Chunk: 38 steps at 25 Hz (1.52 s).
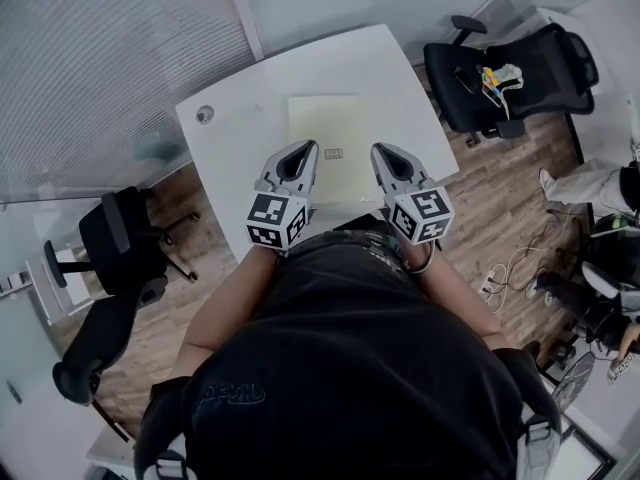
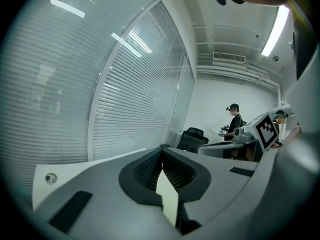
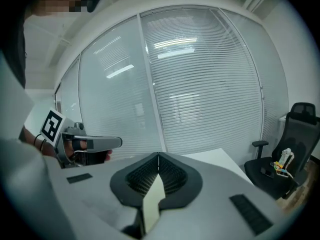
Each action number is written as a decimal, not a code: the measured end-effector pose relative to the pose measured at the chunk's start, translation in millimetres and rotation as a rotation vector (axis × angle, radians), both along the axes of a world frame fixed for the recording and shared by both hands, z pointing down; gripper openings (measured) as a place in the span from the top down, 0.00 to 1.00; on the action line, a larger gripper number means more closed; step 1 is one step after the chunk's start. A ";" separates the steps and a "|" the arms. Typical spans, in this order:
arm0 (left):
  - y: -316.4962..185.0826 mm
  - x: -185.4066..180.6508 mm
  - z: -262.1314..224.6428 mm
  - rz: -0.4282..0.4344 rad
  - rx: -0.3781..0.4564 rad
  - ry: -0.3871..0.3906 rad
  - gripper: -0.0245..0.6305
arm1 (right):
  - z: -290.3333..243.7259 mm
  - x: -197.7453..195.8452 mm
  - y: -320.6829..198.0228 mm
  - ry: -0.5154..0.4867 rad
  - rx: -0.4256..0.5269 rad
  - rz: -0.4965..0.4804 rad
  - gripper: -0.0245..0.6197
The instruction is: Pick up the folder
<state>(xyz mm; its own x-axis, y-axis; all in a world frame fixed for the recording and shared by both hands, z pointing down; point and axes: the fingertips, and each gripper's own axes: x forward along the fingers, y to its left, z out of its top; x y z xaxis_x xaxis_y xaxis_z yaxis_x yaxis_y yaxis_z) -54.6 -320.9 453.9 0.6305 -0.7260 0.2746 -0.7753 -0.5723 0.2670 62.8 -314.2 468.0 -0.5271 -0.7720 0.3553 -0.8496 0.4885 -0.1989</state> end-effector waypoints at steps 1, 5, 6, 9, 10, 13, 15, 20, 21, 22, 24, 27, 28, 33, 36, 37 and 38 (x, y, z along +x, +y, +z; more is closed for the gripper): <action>-2.2 -1.2 1.5 -0.003 -0.004 -0.004 0.94 | 1.0 -1.6 -2.0 -0.004 -0.001 -0.005 0.93; -11.2 -6.2 13.8 -0.016 -0.021 -0.034 0.94 | 11.0 -3.5 -11.3 -0.003 -0.007 -0.005 0.93; -13.8 -6.8 19.0 -0.021 -0.035 -0.032 0.94 | 14.6 -2.8 -13.8 -0.003 -0.012 -0.004 0.93; -21.5 -7.0 38.7 -0.036 -0.094 -0.016 0.94 | 27.1 0.8 -19.3 -0.004 -0.034 -0.007 0.93; -23.8 -6.9 46.4 -0.037 -0.109 -0.019 0.94 | 32.0 2.7 -20.8 -0.004 -0.045 -0.007 0.93; -30.7 -7.9 71.0 -0.042 -0.151 -0.042 0.94 | 48.1 8.3 -27.3 -0.018 -0.087 -0.009 0.93; -34.1 -8.4 86.5 -0.052 -0.185 -0.052 0.94 | 61.7 13.5 -30.6 -0.025 -0.121 -0.011 0.93; -38.4 -7.1 113.2 -0.069 -0.267 -0.055 0.94 | 98.4 26.1 -35.1 -0.046 -0.227 -0.005 0.90; -39.6 -7.3 117.5 -0.072 -0.276 -0.059 0.94 | 104.3 27.5 -36.7 -0.045 -0.242 -0.008 0.88; -41.1 -7.6 122.2 -0.078 -0.287 -0.062 0.94 | 110.1 29.0 -38.4 -0.042 -0.255 -0.013 0.86; -43.6 -8.6 132.6 -0.090 -0.315 -0.065 0.94 | 122.3 31.2 -41.1 -0.042 -0.290 -0.026 0.81; -43.5 -7.4 147.8 -0.085 -0.362 -0.080 0.93 | 139.5 29.5 -41.7 -0.069 -0.362 -0.047 0.72; -43.1 -6.4 152.8 -0.080 -0.375 -0.089 0.92 | 144.6 28.0 -41.4 -0.071 -0.380 -0.059 0.70; -45.2 -10.2 179.1 -0.109 -0.439 -0.113 0.83 | 172.0 28.8 -42.3 -0.068 -0.454 -0.092 0.66; -45.0 -16.5 194.3 -0.134 -0.480 -0.124 0.75 | 186.6 32.7 -42.8 -0.068 -0.496 -0.093 0.65; -45.2 -18.2 199.1 -0.136 -0.495 -0.126 0.73 | 191.6 33.3 -42.9 -0.072 -0.513 -0.092 0.64; -45.9 -19.4 203.6 -0.135 -0.511 -0.125 0.70 | 196.7 34.1 -43.0 -0.078 -0.534 -0.089 0.63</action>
